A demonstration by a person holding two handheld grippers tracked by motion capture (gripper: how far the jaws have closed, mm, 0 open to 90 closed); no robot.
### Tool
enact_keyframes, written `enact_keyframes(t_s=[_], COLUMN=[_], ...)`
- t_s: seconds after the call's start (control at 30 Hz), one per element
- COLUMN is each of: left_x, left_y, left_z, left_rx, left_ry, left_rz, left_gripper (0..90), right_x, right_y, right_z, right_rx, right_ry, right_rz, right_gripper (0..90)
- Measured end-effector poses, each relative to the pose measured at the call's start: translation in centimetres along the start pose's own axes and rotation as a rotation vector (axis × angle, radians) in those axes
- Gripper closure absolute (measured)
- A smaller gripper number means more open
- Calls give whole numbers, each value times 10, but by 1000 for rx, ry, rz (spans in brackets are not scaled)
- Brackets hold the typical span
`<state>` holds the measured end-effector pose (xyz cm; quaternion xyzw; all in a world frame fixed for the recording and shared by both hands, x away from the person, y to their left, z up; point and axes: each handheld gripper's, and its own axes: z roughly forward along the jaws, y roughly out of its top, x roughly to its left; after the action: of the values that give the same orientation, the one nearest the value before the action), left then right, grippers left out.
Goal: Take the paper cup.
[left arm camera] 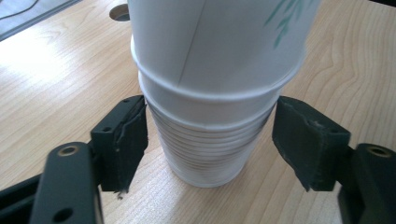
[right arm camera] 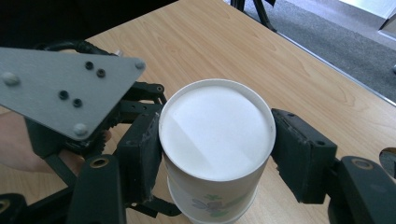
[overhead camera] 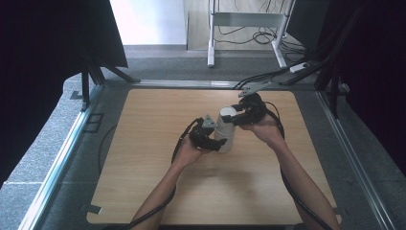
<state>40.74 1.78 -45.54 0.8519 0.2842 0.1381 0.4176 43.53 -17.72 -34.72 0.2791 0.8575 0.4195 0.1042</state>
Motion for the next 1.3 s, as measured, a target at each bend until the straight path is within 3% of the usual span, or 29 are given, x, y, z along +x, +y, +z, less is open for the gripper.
enact_keyframes(t_s=[0.3, 0.8, 1.3], left_x=[0, -3, -11], left_y=[-3, -14, -22], left_z=[-1, -11, -21], left_rx=[12, 11, 23], left_ry=[-8, -35, -66], left_rz=[-4, -38, -36], left_gripper=[145, 121, 109], right_x=[1, 6, 21], right_y=[9, 28, 35], right_z=[-11, -35, -61], right_rx=[-11, -33, -46], right_ry=[8, 4, 12], right_rz=[-2, -24, -61], right_gripper=[372, 374, 374])
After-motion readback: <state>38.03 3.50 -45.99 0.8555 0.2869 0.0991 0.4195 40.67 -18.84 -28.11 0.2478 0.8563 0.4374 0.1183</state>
